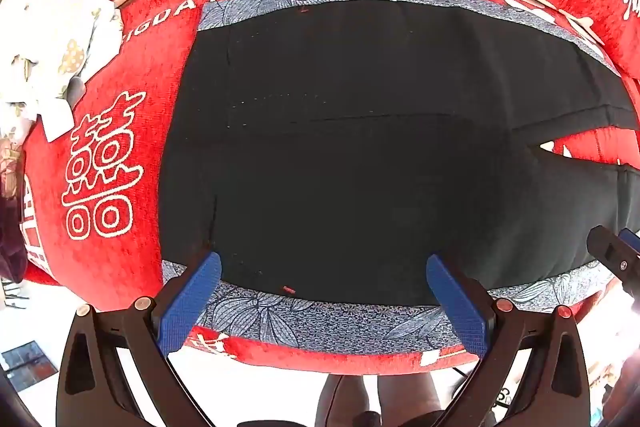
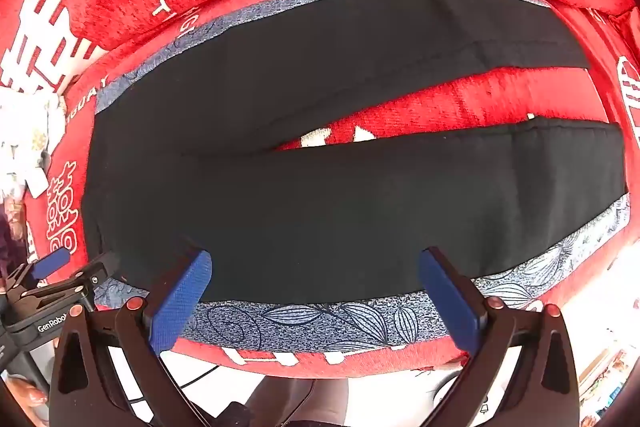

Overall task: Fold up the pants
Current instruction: 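Position both grippers open over the waistband of the black trousers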

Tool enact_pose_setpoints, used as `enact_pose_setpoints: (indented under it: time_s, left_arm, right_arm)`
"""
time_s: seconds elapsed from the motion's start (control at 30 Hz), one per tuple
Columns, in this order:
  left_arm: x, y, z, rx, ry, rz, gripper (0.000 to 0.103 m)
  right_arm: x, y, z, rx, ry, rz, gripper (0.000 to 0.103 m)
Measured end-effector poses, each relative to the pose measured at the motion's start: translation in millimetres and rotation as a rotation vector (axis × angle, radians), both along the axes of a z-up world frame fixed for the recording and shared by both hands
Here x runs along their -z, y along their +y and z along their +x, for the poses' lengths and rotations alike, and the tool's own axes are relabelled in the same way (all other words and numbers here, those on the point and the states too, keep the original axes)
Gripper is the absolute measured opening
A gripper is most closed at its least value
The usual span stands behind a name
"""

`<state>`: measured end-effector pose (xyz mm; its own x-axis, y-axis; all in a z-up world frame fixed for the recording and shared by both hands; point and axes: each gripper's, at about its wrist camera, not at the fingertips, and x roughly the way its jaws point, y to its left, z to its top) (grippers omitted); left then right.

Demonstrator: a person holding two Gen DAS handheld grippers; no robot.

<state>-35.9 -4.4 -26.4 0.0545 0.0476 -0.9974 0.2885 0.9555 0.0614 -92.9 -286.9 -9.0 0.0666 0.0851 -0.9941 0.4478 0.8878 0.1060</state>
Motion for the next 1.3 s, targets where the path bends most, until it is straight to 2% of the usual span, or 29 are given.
enact_pose_setpoints:
  time_s: [0.43, 0.77, 1.07, 1.3]
  left_arm:
    - [-3, 5, 3, 0.001, -0.015, 0.013, 0.103]
    - [1, 3, -6, 0.018, -0.014, 0.019, 0.103]
    - [5, 13, -11, -0.02, -0.003, 0.033, 0.103]
    - [6, 17, -9, -0.039, -0.003, 0.045, 0.103]
  right_arm:
    - [7, 11, -4, -0.008, 0.0, -0.013, 0.103]
    - [16, 17, -5, -0.037, 0.007, -0.067, 0.103]
    - [17, 23, -2, -0.068, -0.03, -0.069, 0.103]
    - [16, 19, 0, -0.075, -0.012, -0.069, 0.103]
